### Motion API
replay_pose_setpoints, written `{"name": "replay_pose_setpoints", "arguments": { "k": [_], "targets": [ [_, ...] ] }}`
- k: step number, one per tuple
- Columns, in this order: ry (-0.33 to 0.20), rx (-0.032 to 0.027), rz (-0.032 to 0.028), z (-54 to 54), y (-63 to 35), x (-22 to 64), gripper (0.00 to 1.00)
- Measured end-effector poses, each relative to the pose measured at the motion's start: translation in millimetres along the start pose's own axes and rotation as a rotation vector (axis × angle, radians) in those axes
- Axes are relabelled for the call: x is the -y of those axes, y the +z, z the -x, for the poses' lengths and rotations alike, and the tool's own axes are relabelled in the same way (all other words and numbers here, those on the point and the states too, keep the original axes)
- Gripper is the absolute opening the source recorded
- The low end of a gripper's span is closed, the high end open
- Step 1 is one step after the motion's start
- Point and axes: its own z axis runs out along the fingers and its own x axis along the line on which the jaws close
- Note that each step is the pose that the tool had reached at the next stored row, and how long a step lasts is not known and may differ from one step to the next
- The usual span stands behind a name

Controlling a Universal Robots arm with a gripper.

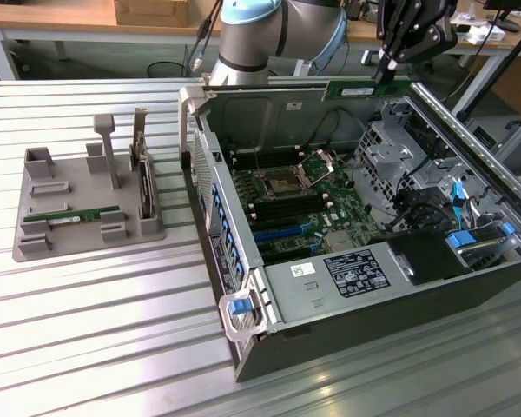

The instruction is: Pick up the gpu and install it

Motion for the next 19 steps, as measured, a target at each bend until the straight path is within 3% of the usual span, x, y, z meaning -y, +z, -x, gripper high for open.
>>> {"name": "replay_pose_setpoints", "arguments": {
  "k": [19],
  "targets": [
    [0.000,0.0000,0.0000,-0.1,6.5,0.3,0.12]
  ]
}}
